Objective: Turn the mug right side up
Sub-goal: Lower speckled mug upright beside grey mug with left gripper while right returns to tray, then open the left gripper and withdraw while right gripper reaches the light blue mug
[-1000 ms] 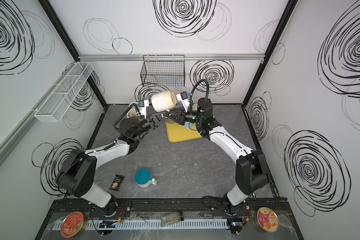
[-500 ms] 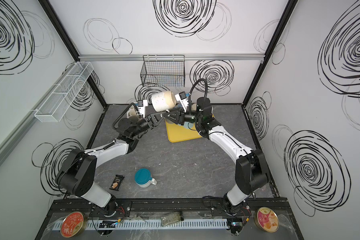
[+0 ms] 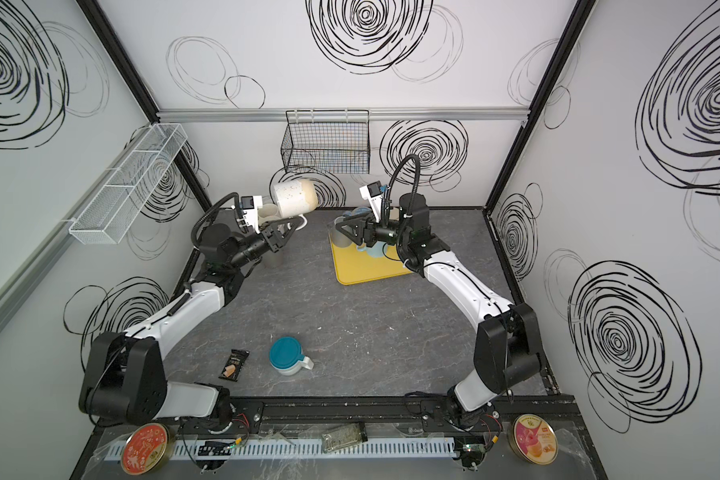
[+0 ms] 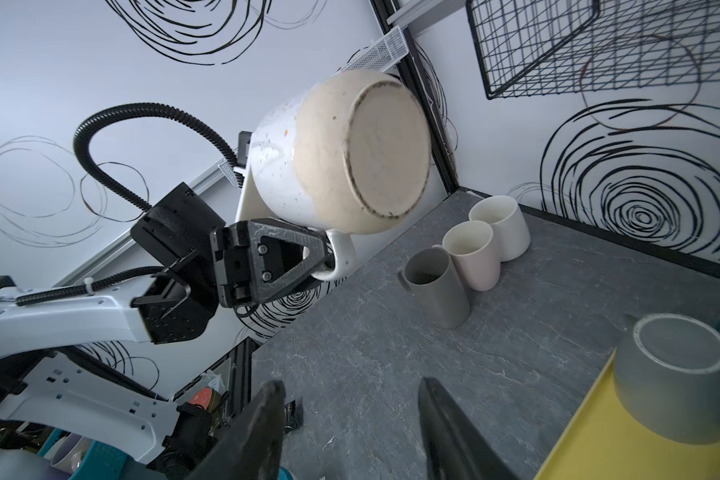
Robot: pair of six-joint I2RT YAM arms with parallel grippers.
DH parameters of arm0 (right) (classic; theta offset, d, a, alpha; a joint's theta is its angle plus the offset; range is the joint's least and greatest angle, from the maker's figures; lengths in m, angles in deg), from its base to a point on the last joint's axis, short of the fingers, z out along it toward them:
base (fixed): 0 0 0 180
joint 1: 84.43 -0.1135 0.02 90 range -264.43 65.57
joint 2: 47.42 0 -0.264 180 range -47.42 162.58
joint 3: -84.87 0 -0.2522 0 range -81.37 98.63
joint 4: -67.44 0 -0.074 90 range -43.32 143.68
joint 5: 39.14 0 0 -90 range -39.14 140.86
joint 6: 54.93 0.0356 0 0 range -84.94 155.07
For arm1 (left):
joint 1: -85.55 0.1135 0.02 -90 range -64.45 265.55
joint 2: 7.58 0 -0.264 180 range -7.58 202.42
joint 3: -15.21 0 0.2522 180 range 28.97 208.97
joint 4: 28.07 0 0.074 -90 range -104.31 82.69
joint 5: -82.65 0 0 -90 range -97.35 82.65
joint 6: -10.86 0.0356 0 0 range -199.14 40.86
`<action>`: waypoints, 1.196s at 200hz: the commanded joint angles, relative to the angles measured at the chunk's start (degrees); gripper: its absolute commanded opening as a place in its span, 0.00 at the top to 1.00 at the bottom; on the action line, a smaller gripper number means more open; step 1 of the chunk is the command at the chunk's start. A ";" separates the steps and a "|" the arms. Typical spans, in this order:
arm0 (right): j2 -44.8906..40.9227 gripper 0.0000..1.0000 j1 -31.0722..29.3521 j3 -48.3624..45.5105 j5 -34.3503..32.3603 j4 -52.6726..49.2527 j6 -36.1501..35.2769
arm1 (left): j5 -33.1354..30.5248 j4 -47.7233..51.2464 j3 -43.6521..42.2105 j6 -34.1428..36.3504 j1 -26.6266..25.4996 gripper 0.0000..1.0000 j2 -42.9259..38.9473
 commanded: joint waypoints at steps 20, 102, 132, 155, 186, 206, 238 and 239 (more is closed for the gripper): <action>-0.61 0.45 0.69 2.91 -10.74 -10.41 -3.25 | -10.58 36.33 11.57 38.02 2.25 1.00 -5.37; 9.45 0.43 1.00 10.77 -27.25 -31.03 -3.51 | -28.77 56.40 10.35 69.03 3.48 1.00 -4.59; 16.33 0.43 0.92 15.84 -27.39 -37.47 -3.49 | -29.27 60.45 11.64 72.44 3.75 1.00 -0.17; 22.10 0.42 0.67 21.28 -30.66 -43.49 -2.81 | -31.41 61.23 11.48 73.49 4.42 1.00 3.85; 28.65 0.42 0.39 29.18 -34.92 -51.71 -2.47 | -32.78 60.35 10.72 72.79 5.84 1.00 7.81; 31.72 0.41 0.08 33.39 -39.52 -55.73 -2.31 | -34.23 58.70 9.87 72.96 6.38 1.00 9.65; 33.46 0.44 -1.50 36.26 -48.47 -56.64 -3.26 | -36.23 57.01 9.88 72.11 7.32 1.00 12.24; 33.50 0.44 -1.53 36.34 -48.69 -56.57 -3.40 | -36.21 56.93 9.87 72.10 7.38 1.00 12.30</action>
